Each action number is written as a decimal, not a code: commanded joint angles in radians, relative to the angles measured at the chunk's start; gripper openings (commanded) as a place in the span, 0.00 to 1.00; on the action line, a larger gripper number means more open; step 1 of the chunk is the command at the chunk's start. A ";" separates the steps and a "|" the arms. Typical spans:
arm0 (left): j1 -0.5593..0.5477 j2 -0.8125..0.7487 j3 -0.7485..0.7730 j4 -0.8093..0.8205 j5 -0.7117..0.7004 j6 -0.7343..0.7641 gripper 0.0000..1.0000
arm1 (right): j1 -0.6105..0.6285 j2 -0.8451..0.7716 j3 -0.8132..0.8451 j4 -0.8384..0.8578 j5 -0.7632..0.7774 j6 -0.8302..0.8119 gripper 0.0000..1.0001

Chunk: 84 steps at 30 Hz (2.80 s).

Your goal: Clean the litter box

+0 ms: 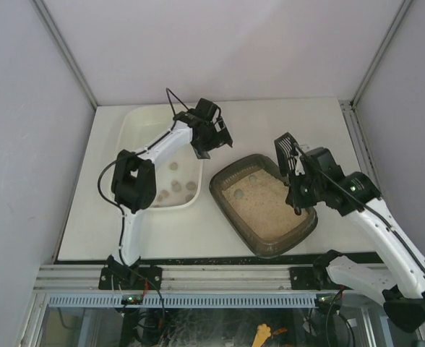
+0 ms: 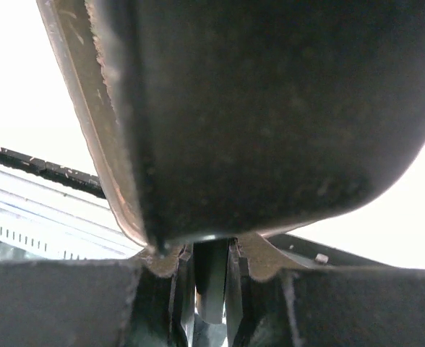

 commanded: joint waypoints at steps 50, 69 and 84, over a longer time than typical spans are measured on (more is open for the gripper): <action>0.012 -0.562 -0.713 0.343 0.141 -0.198 1.00 | 0.034 0.818 0.251 -0.237 -0.425 0.231 0.00; 0.015 -0.630 -0.790 0.415 0.113 -0.191 1.00 | 0.066 0.776 -0.060 0.244 -0.761 0.338 0.00; 0.016 -0.637 -0.807 0.442 0.111 -0.178 1.00 | 0.067 0.886 -0.223 0.682 -0.979 0.457 0.00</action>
